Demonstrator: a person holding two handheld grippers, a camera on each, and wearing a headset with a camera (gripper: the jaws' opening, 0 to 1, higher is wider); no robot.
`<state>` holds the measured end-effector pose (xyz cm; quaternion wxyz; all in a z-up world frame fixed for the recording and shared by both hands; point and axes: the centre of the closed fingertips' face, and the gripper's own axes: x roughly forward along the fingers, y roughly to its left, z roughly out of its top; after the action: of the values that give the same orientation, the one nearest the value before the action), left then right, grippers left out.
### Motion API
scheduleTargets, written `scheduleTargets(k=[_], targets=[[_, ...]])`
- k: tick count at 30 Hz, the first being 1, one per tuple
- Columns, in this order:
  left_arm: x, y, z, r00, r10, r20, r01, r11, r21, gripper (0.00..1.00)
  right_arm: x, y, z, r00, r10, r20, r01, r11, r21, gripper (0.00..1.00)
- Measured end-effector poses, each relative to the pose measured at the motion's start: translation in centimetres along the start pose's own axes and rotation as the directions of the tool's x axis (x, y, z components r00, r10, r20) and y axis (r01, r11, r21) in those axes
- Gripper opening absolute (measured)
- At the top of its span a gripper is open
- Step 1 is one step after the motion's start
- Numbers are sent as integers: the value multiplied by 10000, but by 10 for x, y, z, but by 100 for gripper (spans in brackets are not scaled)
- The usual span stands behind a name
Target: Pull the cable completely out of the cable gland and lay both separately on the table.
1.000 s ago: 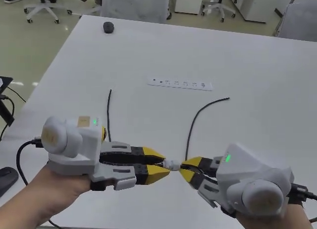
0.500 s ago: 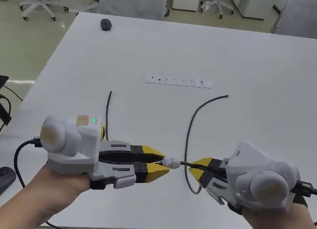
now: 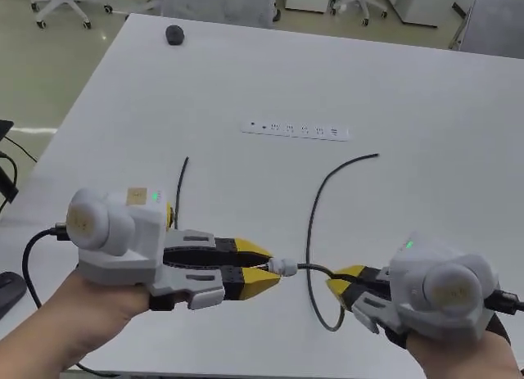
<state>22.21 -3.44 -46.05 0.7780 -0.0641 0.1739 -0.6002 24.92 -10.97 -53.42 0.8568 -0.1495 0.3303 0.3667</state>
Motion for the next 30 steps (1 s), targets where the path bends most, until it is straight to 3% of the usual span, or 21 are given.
scheduleTargets(k=[4, 15, 19, 22, 24, 29, 30], targets=[[1, -1, -2, 10000, 5, -48, -5, 10000, -18, 15, 1, 1, -3, 10000, 48, -50, -47, 9998, 167, 0], [-3, 7, -6, 9998, 173, -68, -175, 9995, -258, 15, -5, 9, -2, 9998, 222, 19, -219, 9951, -966, 0], [-1, 5, -9, 9996, 145, -224, -149, 9998, -167, 15, -12, 16, 11, 9986, 501, 189, -474, 9912, -1238, 13], [0, 3, -9, 9997, 91, -236, -95, 9998, -183, 15, -17, 25, 26, 9953, 864, 442, -778, 9826, -1684, 14], [2, 2, -9, 9997, 63, -247, -67, 9998, -173, 15, -17, 35, 35, 9923, 1205, 296, -1109, 9680, -2249, 14], [5, 0, -10, 9995, 17, -331, -20, 9999, -106, 15, -10, 52, 41, 9887, 1437, -424, -1485, 9022, -4050, 12], [5, 0, -9, 9995, 15, -324, -18, 9999, -99, 15, -9, 51, 42, 9905, 1292, -466, -1363, 8847, -4458, 11]])
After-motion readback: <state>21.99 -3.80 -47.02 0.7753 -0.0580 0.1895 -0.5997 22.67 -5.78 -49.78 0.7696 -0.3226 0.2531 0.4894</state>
